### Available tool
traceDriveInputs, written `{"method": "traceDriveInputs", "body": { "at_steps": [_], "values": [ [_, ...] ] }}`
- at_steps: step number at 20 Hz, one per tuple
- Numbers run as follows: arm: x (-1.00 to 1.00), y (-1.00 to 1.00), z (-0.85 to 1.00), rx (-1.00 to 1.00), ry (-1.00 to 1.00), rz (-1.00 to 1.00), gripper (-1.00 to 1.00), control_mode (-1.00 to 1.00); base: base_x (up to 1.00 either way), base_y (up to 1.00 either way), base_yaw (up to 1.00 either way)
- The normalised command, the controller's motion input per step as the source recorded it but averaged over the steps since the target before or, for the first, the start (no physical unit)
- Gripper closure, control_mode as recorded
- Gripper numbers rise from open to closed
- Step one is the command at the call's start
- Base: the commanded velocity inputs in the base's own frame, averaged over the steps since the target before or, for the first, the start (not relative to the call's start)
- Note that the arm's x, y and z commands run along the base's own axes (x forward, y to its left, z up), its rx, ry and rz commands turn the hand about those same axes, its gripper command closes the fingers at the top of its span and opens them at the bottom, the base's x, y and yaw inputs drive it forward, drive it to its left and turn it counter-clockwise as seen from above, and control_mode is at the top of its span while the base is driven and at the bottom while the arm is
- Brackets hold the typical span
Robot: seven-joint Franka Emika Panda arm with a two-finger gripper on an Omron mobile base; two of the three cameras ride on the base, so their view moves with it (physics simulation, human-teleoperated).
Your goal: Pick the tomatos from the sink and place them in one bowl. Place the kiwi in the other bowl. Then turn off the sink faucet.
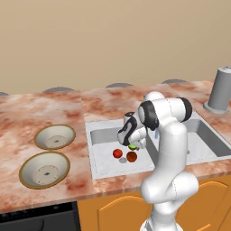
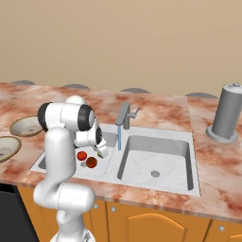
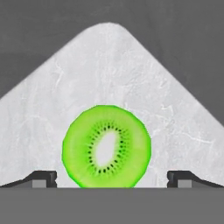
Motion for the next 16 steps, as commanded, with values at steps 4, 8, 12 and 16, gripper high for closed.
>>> {"method": "traceDriveInputs", "body": {
  "at_steps": [4,8,12,16],
  "values": [
    [0.08,0.0,-0.05,0.0,0.0,0.0,-1.0,-1.0,0.0,0.0,0.0],
    [0.15,0.0,-0.07,0.0,0.0,0.0,-1.0,-1.0,0.0,0.0,0.0],
    [0.17,-0.01,-0.11,0.0,0.0,0.0,-1.0,-1.0,0.0,0.0,0.0],
    [0.09,-0.06,-0.16,0.0,0.0,0.0,-1.0,-1.0,0.0,0.0,0.0]
  ]
}}
